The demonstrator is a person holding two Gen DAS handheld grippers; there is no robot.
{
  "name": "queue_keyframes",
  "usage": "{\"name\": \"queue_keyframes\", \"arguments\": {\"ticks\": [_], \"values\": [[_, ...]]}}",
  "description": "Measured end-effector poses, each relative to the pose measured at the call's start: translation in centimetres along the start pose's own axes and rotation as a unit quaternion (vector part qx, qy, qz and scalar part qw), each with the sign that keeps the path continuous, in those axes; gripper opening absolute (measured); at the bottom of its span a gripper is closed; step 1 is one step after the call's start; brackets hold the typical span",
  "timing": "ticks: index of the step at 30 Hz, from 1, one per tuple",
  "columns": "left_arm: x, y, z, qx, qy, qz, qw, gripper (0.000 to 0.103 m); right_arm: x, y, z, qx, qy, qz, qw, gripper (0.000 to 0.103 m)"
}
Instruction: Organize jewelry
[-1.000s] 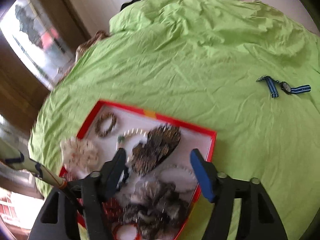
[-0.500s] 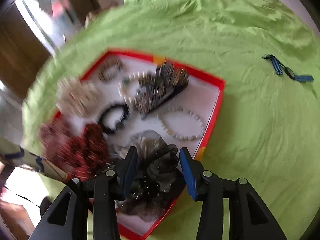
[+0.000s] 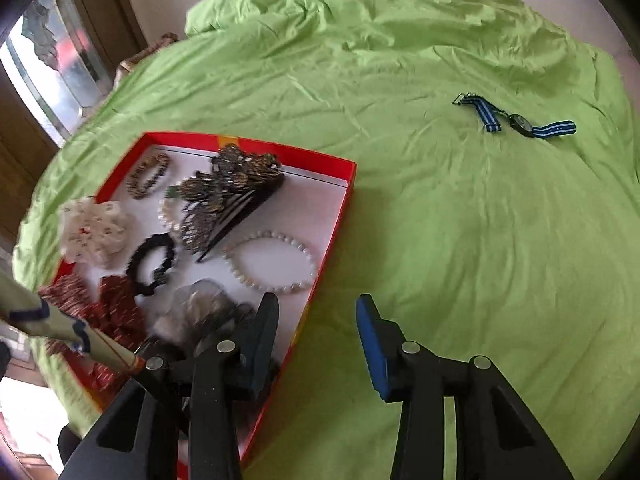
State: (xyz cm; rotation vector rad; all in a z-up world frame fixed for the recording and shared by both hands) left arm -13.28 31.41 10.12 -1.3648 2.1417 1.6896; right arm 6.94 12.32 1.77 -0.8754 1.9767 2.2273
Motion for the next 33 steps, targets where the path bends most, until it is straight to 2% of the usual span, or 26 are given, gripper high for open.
{"name": "queue_keyframes", "arguments": {"ticks": [2, 3, 5, 7, 10, 18, 21, 23, 27, 28, 33], "values": [[0.0, 0.0, 0.0, -0.002, 0.001, 0.0, 1.0, 0.043, -0.4, -1.3, -0.1, 0.011, -0.005, 0.014, 1.0, 0.027], [0.0, 0.0, 0.0, -0.002, -0.001, 0.0, 1.0, 0.043, -0.5, -1.7, -0.2, 0.011, -0.007, 0.019, 1.0, 0.022], [0.0, -0.2, 0.0, -0.004, -0.004, 0.002, 1.0, 0.043, -0.6, -1.9, -0.2, 0.015, -0.009, 0.018, 1.0, 0.019], [0.1, -0.3, 0.1, -0.005, -0.005, 0.003, 1.0, 0.043, -0.7, -1.7, 0.0, 0.041, 0.014, 0.011, 0.999, 0.012], [0.0, -0.7, 0.2, -0.005, -0.007, 0.007, 0.9999, 0.043, -0.6, -1.5, -0.7, 0.068, 0.017, 0.009, 0.997, 0.009], [0.5, -1.0, -0.7, -0.002, -0.018, 0.013, 0.9998, 0.043, 0.3, -1.0, -6.1, 0.072, -0.051, 0.018, 0.996, 0.009], [0.7, -0.7, -1.3, 0.002, -0.022, 0.013, 0.9997, 0.043, 0.5, -0.3, -6.8, 0.038, -0.062, 0.006, 0.997, 0.013], [0.9, -0.2, -1.8, 0.002, -0.029, 0.009, 0.9995, 0.043, 0.7, 1.4, -7.0, 0.023, -0.072, -0.022, 0.997, 0.019], [1.0, 1.2, -2.6, -0.01, -0.044, -0.013, 0.9989, 0.045, 2.3, 5.6, -7.2, 0.011, -0.076, -0.07, 0.995, 0.042], [1.0, 1.7, -2.8, -0.019, -0.052, -0.024, 0.9982, 0.047, 2.6, 6.3, -7.1, 0.012, -0.074, -0.077, 0.994, 0.044], [1.1, 4.5, -4.1, -0.065, -0.097, -0.092, 0.9888, 0.069, 6.8, 9.2, -6.7, 0.013, -0.077, -0.097, 0.992, 0.047]]}}
Point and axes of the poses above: each gripper's, at about its wrist camera, not at the fingertips, and y roughly against the way its jaws point, z to its left, x to its underside, the point moved 6 cm from there along -y, roughly the way its jaws point, and after that the axes turned 6 degrees about y, right-handed, at the moved point
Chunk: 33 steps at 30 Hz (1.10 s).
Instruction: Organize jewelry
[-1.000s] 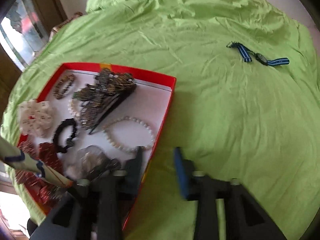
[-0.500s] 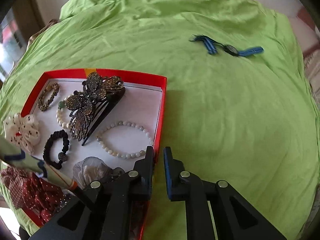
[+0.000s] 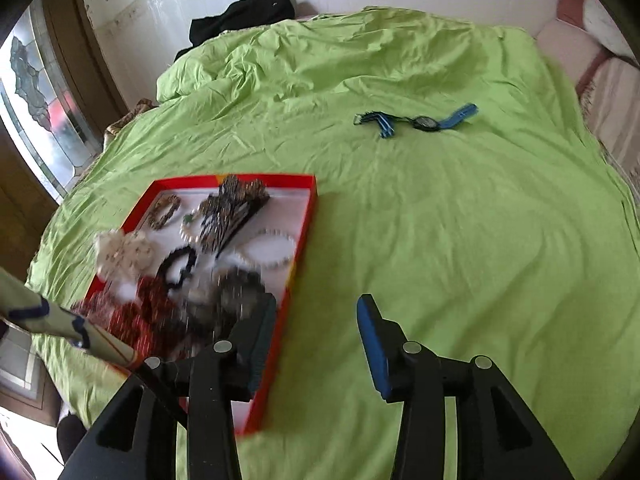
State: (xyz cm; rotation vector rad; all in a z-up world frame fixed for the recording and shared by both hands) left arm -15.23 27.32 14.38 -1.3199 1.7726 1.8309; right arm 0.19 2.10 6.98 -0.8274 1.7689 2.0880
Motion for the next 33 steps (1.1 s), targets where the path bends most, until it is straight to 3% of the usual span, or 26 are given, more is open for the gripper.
{"name": "queue_keyframes", "arguments": {"ticks": [7, 12, 16, 29, 33], "values": [[0.0, 3.1, -0.7, -0.018, -0.018, -0.044, 0.9987, 0.079, 4.6, 2.6, 0.7, -0.001, 0.002, -0.013, 1.0, 0.05], [-0.7, 6.7, 0.6, -0.049, -0.001, -0.125, 0.9909, 0.102, 6.3, 4.4, 2.1, 0.001, 0.023, -0.032, 0.999, 0.059], [-1.6, 9.2, 1.5, -0.068, 0.011, -0.173, 0.9826, 0.103, 7.3, 5.6, 3.5, 0.0, 0.038, -0.042, 0.998, 0.061], [-0.2, 10.0, -0.4, -0.057, -0.034, -0.172, 0.9829, 0.103, 9.6, 6.5, 4.9, 0.028, 0.069, -0.039, 0.996, 0.071], [1.0, 8.1, -1.1, -0.025, -0.031, -0.116, 0.9924, 0.103, 10.2, 6.4, 4.2, 0.034, 0.057, -0.031, 0.997, 0.071]]}}
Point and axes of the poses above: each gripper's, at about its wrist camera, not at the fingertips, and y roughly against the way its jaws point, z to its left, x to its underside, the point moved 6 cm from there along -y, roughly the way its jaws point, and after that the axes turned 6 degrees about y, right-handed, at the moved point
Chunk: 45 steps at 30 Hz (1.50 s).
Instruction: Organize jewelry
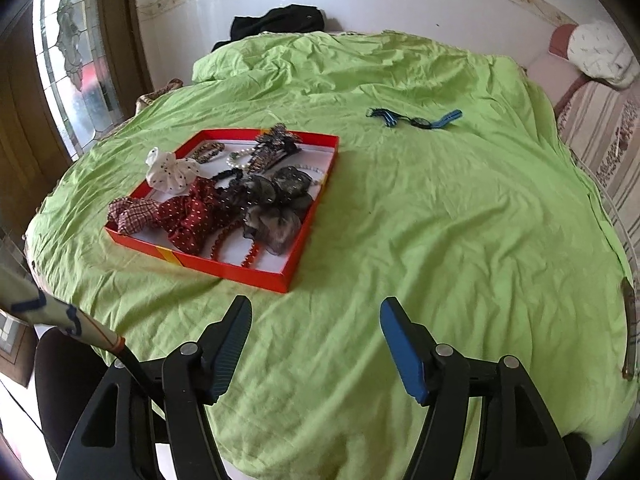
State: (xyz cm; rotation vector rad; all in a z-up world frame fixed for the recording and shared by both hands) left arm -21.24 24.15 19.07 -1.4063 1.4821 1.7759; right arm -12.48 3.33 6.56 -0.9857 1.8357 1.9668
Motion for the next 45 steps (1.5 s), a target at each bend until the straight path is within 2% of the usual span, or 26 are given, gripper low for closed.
{"name": "queue_keyframes", "arguments": {"ticks": [1, 5, 15, 21, 45], "values": [[0.6, -0.5, -0.3, 0.007, 0.001, 0.02, 0.9998, 0.103, 0.2, 0.0, -0.3, 0.003, -0.005, 0.002, 1.0, 0.071], [2.5, -1.5, -1.1, 0.014, -0.009, 0.058, 0.9982, 0.103, 0.8, -0.1, -1.2, 0.011, -0.019, 0.008, 1.0, 0.072], [5.5, -3.4, -2.8, 0.016, -0.033, 0.12, 0.9921, 0.103, 1.7, -0.4, -1.7, 0.022, -0.027, 0.016, 0.999, 0.073], [6.3, -4.2, -3.2, 0.017, -0.041, 0.135, 0.9898, 0.103, 1.4, 0.0, -1.2, 0.034, -0.014, 0.002, 0.999, 0.077], [8.9, -6.0, -3.7, 0.029, -0.038, 0.19, 0.9806, 0.103, 1.5, -0.4, -0.5, 0.042, -0.003, 0.005, 0.999, 0.079]]}}
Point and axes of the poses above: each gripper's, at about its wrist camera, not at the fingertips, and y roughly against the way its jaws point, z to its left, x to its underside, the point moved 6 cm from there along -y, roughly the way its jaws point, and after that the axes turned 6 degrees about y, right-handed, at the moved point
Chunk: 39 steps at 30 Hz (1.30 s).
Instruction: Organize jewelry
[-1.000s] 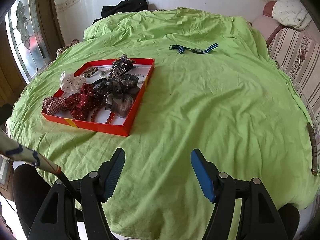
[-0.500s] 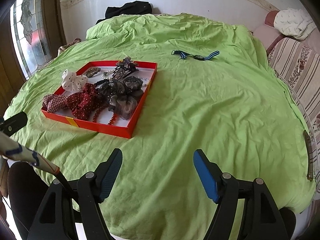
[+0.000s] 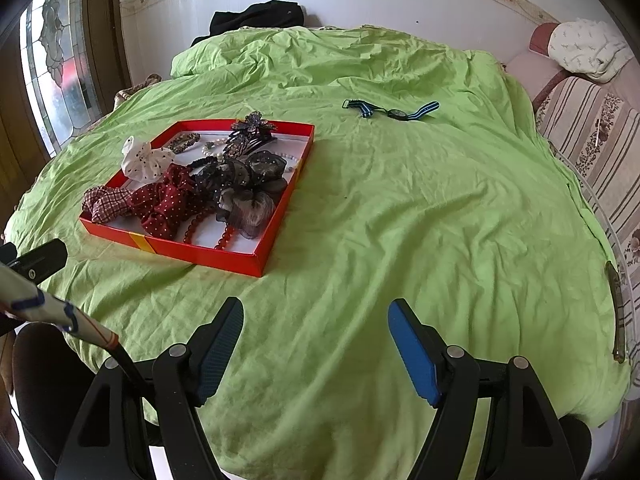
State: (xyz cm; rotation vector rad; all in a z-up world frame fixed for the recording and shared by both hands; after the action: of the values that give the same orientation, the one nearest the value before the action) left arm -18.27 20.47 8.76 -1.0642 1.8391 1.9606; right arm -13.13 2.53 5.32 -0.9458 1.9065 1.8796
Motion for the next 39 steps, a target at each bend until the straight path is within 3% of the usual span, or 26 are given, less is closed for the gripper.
{"name": "queue_keyframes", "arguments": {"ticks": [7, 13, 18, 26, 39], "values": [[-1.1, -1.3, 1.9, -0.009, 0.007, 0.003, 0.9999, 0.103, -1.1, -1.0, -0.1, -0.009, 0.003, 0.006, 1.0, 0.079], [-2.3, -2.9, 6.1, -0.021, 0.053, 0.015, 0.9983, 0.103, -3.1, -3.5, -0.5, -0.016, -0.01, 0.02, 1.0, 0.079], [-2.0, -3.6, 7.6, -0.027, 0.069, 0.023, 0.997, 0.103, -3.7, -4.8, 1.8, -0.046, -0.008, 0.035, 0.998, 0.079], [-1.5, -4.1, 7.4, -0.006, 0.065, 0.03, 0.9974, 0.103, -3.3, -2.9, 5.5, -0.036, 0.05, 0.015, 0.998, 0.079], [-0.9, -2.9, 5.7, 0.027, 0.055, 0.021, 0.9979, 0.103, -3.7, -0.4, 5.7, 0.004, 0.056, -0.006, 0.998, 0.079]]}}
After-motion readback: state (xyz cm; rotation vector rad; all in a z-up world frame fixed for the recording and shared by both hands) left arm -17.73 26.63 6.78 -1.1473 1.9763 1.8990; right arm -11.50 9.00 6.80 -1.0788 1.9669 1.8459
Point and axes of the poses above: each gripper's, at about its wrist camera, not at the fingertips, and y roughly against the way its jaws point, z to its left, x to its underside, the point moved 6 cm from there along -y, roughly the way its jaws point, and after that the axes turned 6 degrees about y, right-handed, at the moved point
